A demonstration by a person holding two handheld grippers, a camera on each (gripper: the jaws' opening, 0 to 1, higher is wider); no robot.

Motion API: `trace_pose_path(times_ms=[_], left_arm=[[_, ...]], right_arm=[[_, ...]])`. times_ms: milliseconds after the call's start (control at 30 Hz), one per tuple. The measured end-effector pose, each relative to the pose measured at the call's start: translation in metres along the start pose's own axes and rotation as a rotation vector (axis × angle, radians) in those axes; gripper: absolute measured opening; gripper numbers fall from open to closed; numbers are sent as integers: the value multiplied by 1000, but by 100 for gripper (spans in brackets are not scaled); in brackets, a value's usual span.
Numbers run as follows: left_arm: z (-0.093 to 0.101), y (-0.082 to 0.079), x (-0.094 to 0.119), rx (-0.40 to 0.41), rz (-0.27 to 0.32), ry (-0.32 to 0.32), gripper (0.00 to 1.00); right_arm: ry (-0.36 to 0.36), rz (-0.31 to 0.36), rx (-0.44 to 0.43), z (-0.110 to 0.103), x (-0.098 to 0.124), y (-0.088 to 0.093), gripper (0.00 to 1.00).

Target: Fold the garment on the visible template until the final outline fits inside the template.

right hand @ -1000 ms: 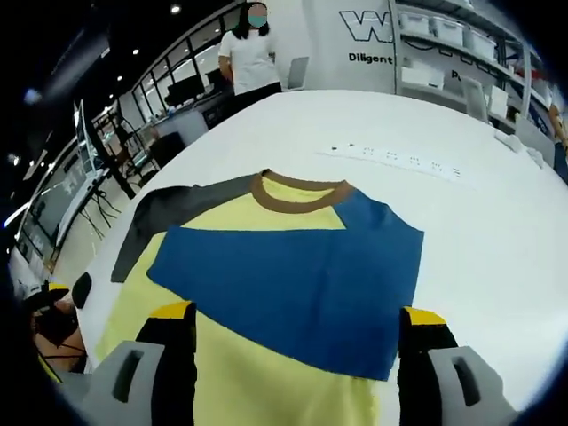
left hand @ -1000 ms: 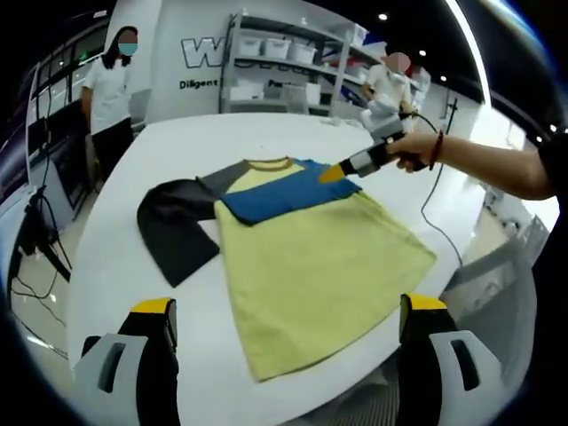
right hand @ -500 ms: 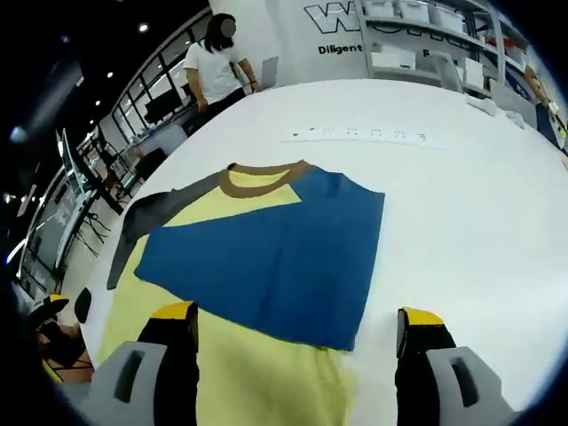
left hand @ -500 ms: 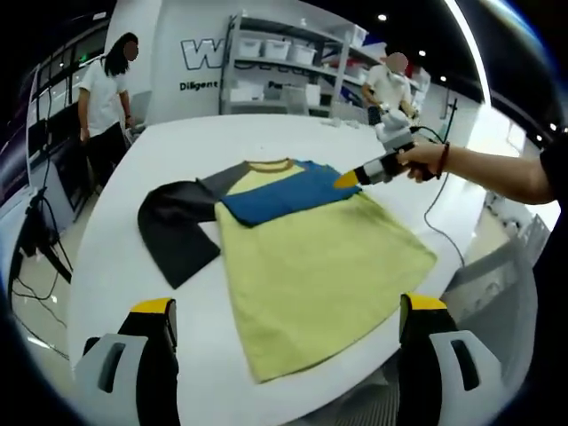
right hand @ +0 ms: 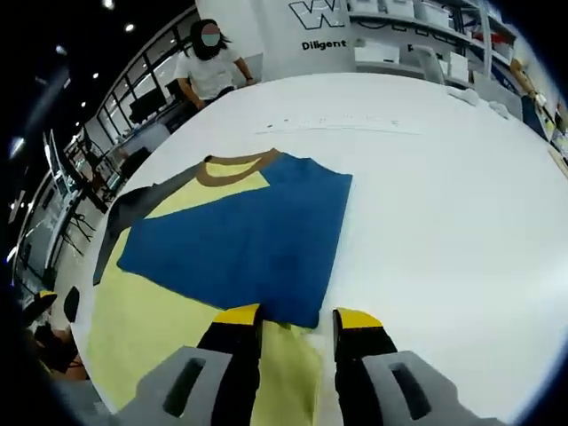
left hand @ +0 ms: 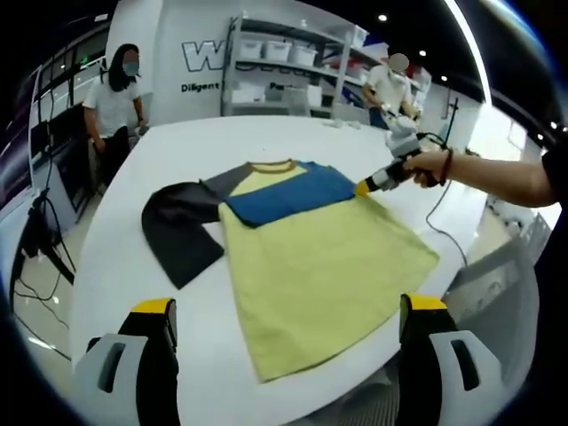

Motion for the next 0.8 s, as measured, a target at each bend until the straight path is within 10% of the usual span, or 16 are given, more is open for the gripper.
trace_pose_path(times_ms=[400,800], left_arm=[[7,-3,5,-8,-2,2,99],[7,-1,5,0,-15,2,99]], right_arm=[[-10,-28,12,-4,-5,0,1],[0,-39,10,11,-1,-3,0]])
Point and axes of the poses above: the point that each gripper's makers call its tool centre point, and the gripper's own axes: x roughly backward along the fingers, z roughly to its right, y roughly out of its underside, the point moved 5 cm from there along x, roughly backward along the fingers, and after that the axes turned 4 degrees about -x, right-handed, at the moved point
